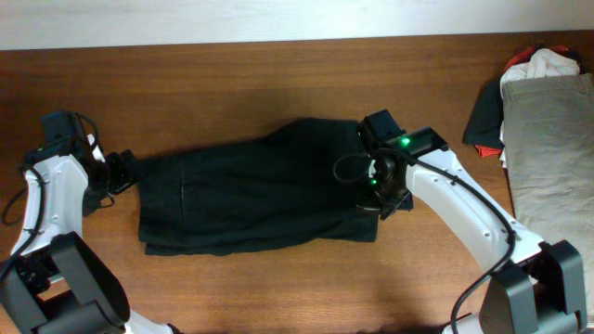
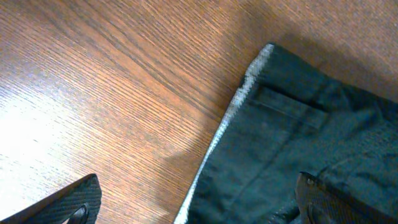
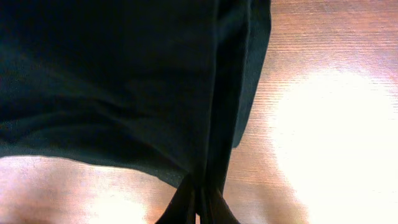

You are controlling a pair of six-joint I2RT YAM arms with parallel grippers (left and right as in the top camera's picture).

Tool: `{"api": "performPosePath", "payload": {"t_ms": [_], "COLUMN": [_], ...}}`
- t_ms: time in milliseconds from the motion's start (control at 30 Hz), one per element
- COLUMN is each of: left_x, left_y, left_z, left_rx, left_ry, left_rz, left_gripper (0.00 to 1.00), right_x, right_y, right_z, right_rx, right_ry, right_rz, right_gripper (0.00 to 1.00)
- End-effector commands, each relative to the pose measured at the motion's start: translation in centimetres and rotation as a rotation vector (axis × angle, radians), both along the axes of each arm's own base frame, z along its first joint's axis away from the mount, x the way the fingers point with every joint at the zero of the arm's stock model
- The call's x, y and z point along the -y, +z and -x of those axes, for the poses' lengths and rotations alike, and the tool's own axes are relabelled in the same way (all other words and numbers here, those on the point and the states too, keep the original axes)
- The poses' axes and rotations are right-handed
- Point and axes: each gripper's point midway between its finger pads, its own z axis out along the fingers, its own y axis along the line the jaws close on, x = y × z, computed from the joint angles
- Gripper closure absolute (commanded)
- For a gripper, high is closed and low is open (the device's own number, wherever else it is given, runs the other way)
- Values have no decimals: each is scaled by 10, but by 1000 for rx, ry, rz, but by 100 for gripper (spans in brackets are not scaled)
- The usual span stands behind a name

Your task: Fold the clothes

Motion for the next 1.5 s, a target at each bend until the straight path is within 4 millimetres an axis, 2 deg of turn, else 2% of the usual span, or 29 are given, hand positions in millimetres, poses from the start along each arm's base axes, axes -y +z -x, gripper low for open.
{"api": "performPosePath", "payload": {"t_ms": [0,100,133,167,200,267,333,367,400,433,500,533,600,667,700,800,900,967,1000,1067,1133,1167,1200,1233,1267,1300,1333,1367,1467], "left_x": [8,21,23,28,35,36,49,63,75,89,121,135,158,162,159,123,63,51,51,53,51,50,49,46,33,16,-1,-5,-2], "left_y": [-2,0,0,0,2,2,7,13,19,25,27,27,23,-10,-32,-74,-82,-80,-77,-51,8,53,75,89,83,74,64,55,20], "left_z": [-3,-8,-9,-10,-12,-12,-19,-27,-33,-39,-47,-50,-55,-54,-54,-53,-56,-61,-63,-80,-101,-102,-95,-82,-68,-55,-44,-42,-33], "left_rx": [14,44,47,56,74,75,123,184,233,277,290,293,273,155,114,18,-12,19,26,81,185,230,231,219,167,119,91,111,101], "left_ry": [-10,-28,-32,-46,-95,-103,-178,-272,-348,-416,-546,-583,-647,-595,-573,-500,-280,-228,-228,-237,-247,-248,-249,-278,-245,-220,-172,-214,-254], "left_rz": [52,123,132,157,186,191,250,306,347,378,368,369,316,272,287,198,31,35,32,43,26,8,-9,-32,-28,-16,25,116,314], "left_gripper": [1,1,1,1,1,1,1,4,20,44,90,95,99,99,99,99,99,95,93,87,78,14,7,1,1,1,1,1,1], "right_x": [9,26,29,30,32,42,32,13,5,-1,-10,-15,-25,-25,-21,5,22,43,53,68,78,78,77,76,78,79,79,80,79], "right_y": [-11,-47,-55,-56,-53,-40,-13,2,9,13,3,-2,-26,-65,-81,-91,-114,-118,-103,-57,26,73,100,122,131,131,129,128,129], "right_z": [7,30,39,42,39,22,-17,-41,-58,-80,-111,-118,-139,-144,-145,-151,-150,-158,-174,-205,-234,-234,-224,-204,-186,-171,-163,-160,-162], "right_rx": [-21,-83,-109,-121,-118,-95,10,101,167,258,337,344,363,314,292,294,264,280,306,353,428,442,425,378,327,275,241,229,236], "right_ry": [-12,-98,-113,-122,-155,-216,-153,-69,-47,-38,-27,-22,-11,-23,-33,-91,-156,-221,-246,-259,-249,-250,-248,-244,-244,-244,-242,-243,-244], "right_rz": [46,115,120,126,125,110,-34,-164,-220,-247,-283,-303,-341,-323,-304,-228,-129,-76,-78,-78,-71,-75,-75,-67,-56,-46,-39,-36,-38], "right_gripper": [96,95,88,61,7,0,9,24,40,64,89,95,96,96,96,96,96,96,96,96,96,91,79,30,10,5,1,1,1]}}
